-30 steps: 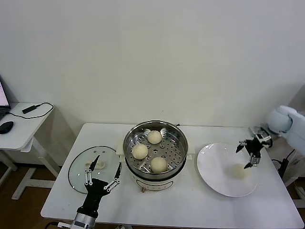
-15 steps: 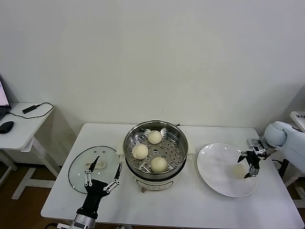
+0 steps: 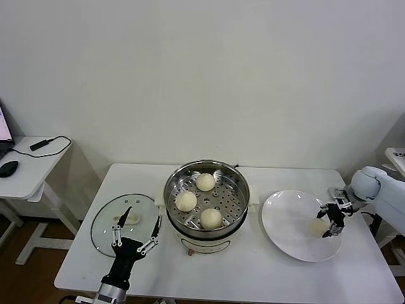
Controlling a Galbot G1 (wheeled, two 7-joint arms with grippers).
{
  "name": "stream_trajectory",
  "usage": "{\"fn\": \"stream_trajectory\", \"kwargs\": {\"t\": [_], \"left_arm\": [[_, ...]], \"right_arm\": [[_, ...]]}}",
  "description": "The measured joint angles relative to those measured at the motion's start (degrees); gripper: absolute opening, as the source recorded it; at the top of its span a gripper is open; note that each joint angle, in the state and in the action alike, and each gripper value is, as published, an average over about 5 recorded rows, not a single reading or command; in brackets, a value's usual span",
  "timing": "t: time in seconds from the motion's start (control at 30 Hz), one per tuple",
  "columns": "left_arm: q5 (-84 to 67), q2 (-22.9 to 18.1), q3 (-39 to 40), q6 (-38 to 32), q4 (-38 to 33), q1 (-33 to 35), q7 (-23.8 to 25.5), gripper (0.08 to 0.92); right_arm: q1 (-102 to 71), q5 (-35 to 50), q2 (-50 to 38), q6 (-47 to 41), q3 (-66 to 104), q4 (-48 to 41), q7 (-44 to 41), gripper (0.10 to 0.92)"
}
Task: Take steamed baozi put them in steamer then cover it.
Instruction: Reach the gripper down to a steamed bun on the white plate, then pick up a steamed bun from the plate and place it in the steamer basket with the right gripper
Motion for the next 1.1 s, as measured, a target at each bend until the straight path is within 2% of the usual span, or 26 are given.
{"fn": "stream_trajectory", "kwargs": {"t": [0.43, 0.77, 1.1], "left_arm": [[0.0, 0.6, 1.2, 0.2, -0.2, -1.0, 0.0, 0.823], [-0.1, 1.2, 1.2, 0.2, -0.7, -1.0, -0.2, 0.823], [-0.1, 1.0, 1.1, 0.2, -0.9, -0.8, -0.3, 0.823]], "right_arm": [[21.8, 7.0, 1.2, -3.2, -14.2, 7.1, -9.0, 0.673], [39.5, 19.3, 10.8, -8.0, -27.2, 13.4, -11.3, 0.67], [43.7, 26.6, 21.2, -12.1, -32.2, 16.4, -8.5, 0.662]]}}
